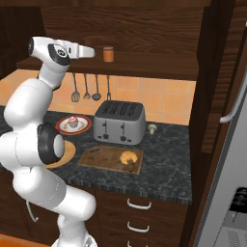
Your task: From the different types of pastries on the counter, select a croissant and place it on the cutting board. Then retrieve a jar of jam from the cabinet and place it alongside the croissant on the cutting board.
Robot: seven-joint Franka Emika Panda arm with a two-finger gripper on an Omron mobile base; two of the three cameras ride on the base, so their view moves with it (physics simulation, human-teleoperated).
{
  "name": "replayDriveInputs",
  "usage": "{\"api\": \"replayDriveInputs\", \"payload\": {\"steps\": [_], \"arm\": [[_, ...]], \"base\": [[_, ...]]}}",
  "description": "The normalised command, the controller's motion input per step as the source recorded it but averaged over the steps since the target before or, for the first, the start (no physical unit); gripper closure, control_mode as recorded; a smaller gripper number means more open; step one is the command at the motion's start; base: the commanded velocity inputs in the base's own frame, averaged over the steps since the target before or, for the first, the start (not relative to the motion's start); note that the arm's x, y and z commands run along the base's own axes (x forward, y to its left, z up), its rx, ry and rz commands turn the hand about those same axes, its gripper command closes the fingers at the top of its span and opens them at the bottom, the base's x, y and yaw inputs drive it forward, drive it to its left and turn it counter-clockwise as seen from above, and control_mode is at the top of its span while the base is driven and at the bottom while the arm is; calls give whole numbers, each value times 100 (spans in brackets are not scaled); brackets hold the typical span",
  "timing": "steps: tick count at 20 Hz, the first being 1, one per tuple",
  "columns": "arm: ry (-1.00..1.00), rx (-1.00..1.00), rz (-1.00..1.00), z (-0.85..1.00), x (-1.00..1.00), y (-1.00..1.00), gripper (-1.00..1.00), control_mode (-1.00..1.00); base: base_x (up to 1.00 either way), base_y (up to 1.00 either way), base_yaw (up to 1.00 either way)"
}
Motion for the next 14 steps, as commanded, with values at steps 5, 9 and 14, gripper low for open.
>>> {"api": "replayDriveInputs", "payload": {"steps": [5, 9, 14], "arm": [[0, 2, 0, 0, 12, -16, -100, -100], [0, 3, 0, 0, 21, -42, -100, -100], [0, 0, 0, 0, 1, -9, -100, -100]], "base": [[0, 0, 0], [0, 0, 0], [0, 0, 0]]}}
